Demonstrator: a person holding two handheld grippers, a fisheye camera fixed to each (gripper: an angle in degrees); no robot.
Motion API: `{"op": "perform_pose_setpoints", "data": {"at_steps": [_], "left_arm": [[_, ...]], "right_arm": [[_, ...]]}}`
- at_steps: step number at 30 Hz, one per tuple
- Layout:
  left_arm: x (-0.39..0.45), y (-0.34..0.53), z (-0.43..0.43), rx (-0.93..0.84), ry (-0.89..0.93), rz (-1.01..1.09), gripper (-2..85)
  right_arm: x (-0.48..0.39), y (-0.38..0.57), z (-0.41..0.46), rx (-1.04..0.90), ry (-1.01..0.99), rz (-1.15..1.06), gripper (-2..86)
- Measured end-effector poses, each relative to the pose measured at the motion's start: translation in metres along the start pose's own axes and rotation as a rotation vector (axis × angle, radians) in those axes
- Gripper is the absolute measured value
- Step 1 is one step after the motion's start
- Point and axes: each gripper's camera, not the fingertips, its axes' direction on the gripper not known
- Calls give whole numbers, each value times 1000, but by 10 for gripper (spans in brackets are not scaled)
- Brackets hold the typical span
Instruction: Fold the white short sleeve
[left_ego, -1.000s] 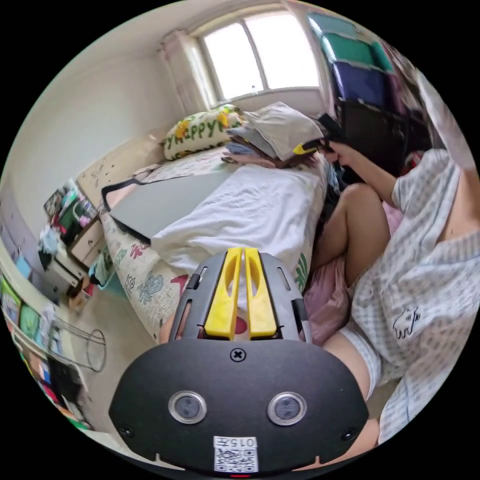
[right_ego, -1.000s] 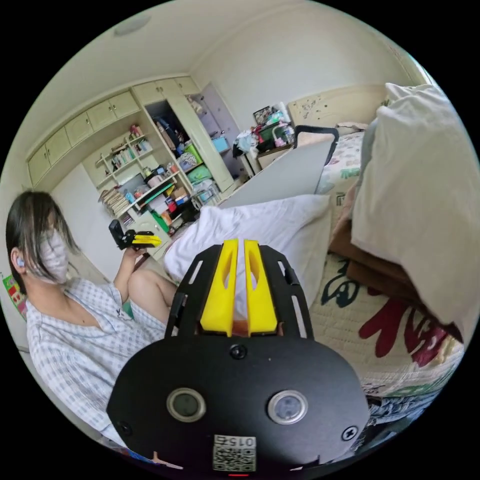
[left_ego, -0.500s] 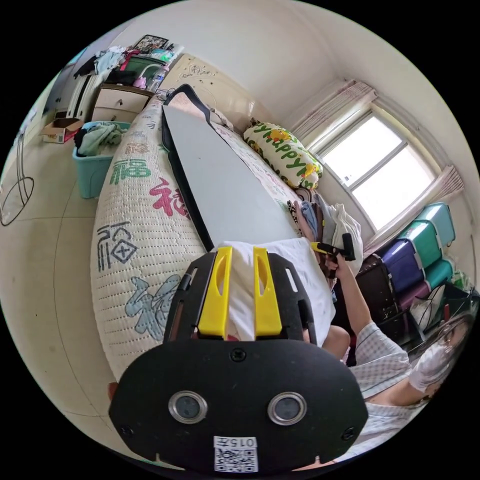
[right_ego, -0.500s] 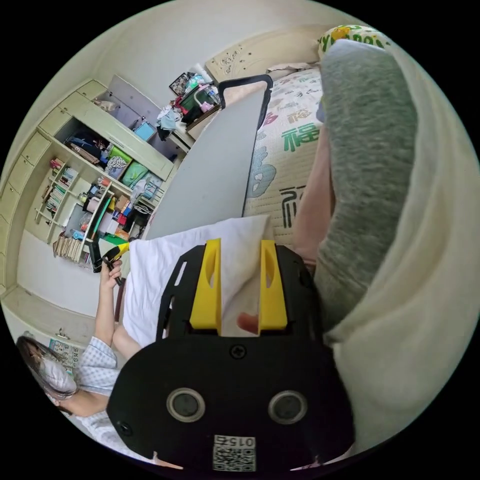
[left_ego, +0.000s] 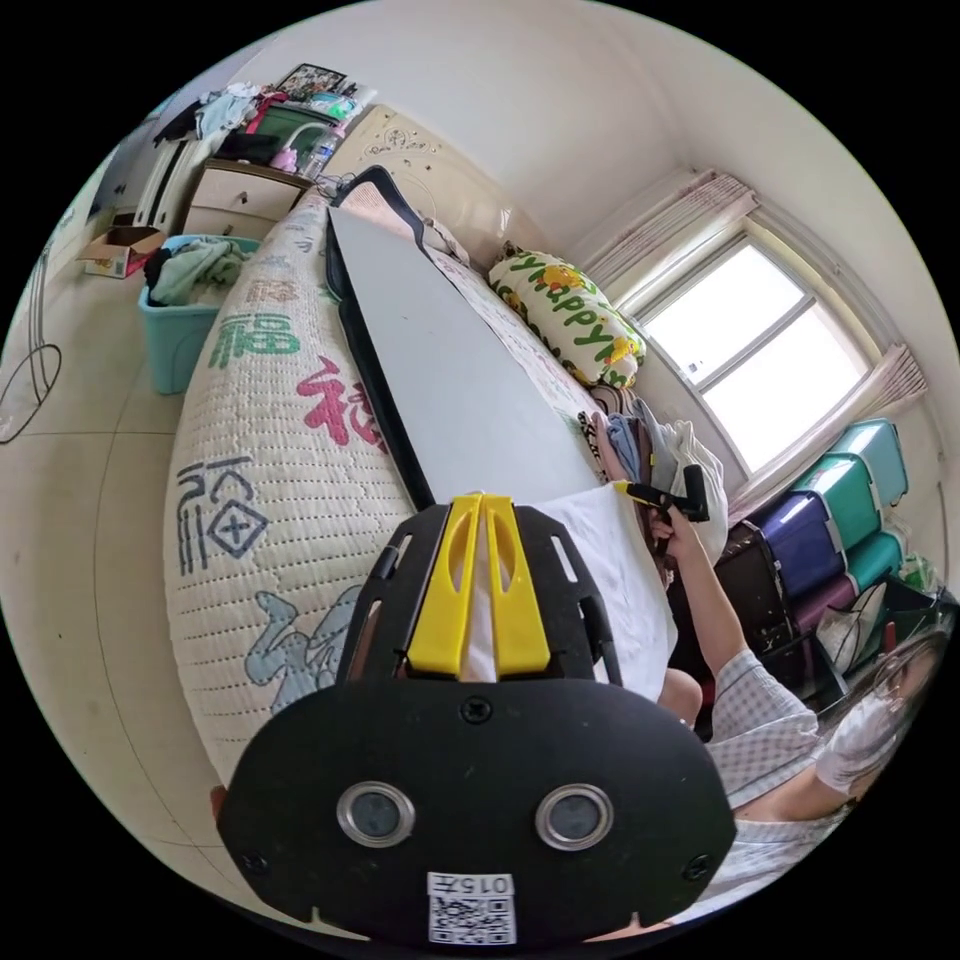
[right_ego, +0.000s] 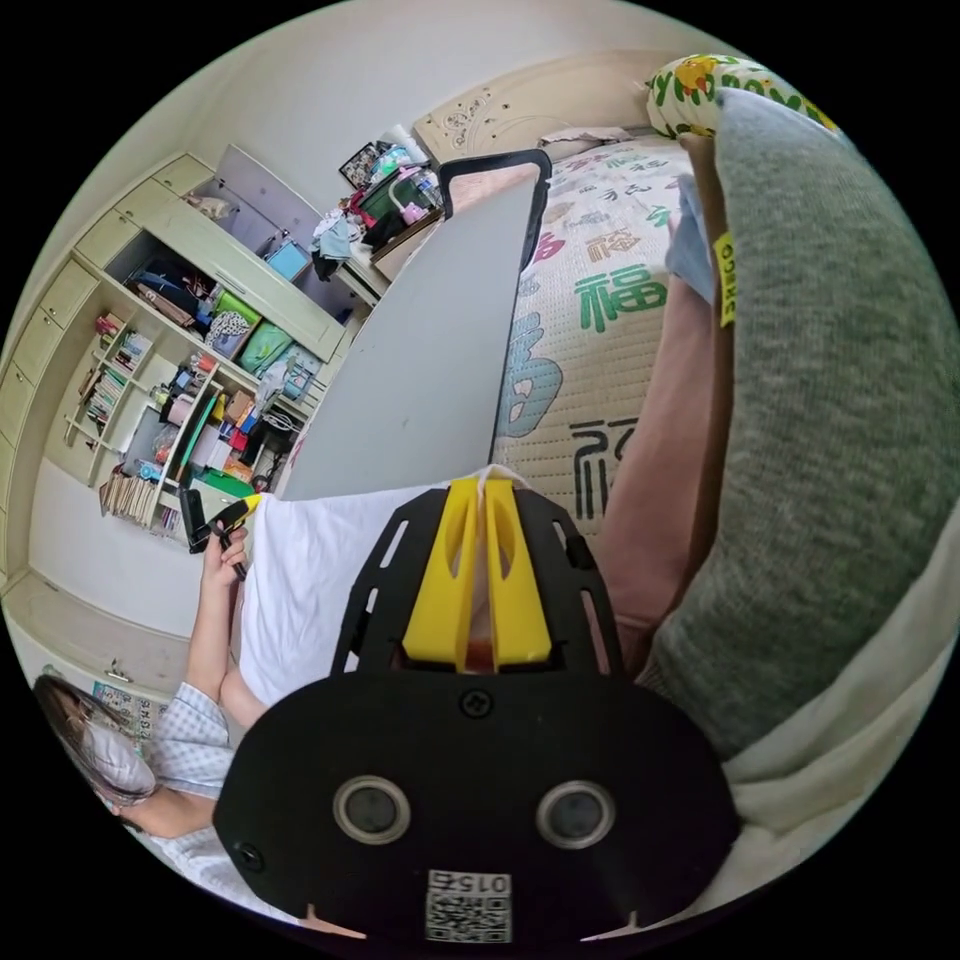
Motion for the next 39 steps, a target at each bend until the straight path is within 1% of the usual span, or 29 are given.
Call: {"op": "perform_pose_setpoints", "data": {"at_steps": [2, 5, 8, 11, 14, 17, 20, 22, 23, 24, 25, 27, 29, 30, 31, 32, 33, 35, 36, 37, 39], "left_arm": [[1, -1, -8, 21, -26, -12, -8], [5, -2, -16, 25, -88, -14, -8], [12, -5, -16, 16, -111, -12, -8], [21, -9, -12, -10, -124, 3, -6], [27, -8, -19, 12, -126, 3, -2], [29, -9, -21, 0, -97, -3, 13], [35, -10, -19, -17, -37, -4, 45], [42, -10, -19, 1, 15, -17, 59], [44, -10, -19, 4, 8, -22, 60], [48, -10, -18, 7, -41, -31, 63], [54, -10, -16, 11, -105, -27, 66], [62, -10, -12, 8, -128, -10, 67], [66, -9, -10, 11, -112, -10, 67], [68, -8, -11, 20, -104, -9, 65], [70, -6, -12, 25, -101, -6, 63], [71, -6, -12, 26, -98, -4, 62], [72, -5, -14, 26, -90, -2, 60], [72, -4, -15, 21, -79, -3, 58], [72, -3, -17, 20, -74, -5, 57], [71, -2, -19, 24, -69, -10, 55], [69, 0, -23, 32, -57, -23, 51]], "right_arm": [[-3, -4, 2, 8, 32, 6, -5], [-13, -12, 12, -30, 140, -37, -8], [-20, -18, 27, -43, 141, -41, -4], [-28, -17, 44, -96, 161, -40, 17], [-49, -1, 39, -65, 217, -105, 51], [-94, 30, 29, -29, 218, -249, 69], [-163, 82, 32, -24, 152, -457, 88], [-227, 132, 49, -99, 66, -666, 103], [-242, 145, 55, -123, 51, -718, 109], [-271, 169, 67, -173, 38, -816, 122], [-296, 191, 78, -197, 41, -889, 130], [-326, 217, 94, -220, 85, -984, 134], [-342, 234, 101, -188, 235, -1033, 130], [-342, 240, 101, -95, 384, -1022, 124], [-335, 242, 101, 21, 522, -988, 76], [-330, 240, 102, 60, 580, -964, 52], [-315, 230, 107, 60, 662, -901, 21], [-286, 208, 109, 2, 636, -775, -1], [-263, 192, 105, -7, 586, -660, -5], [-240, 177, 98, 11, 547, -550, -7], [-207, 157, 83, 56, 467, -425, -8]]}}
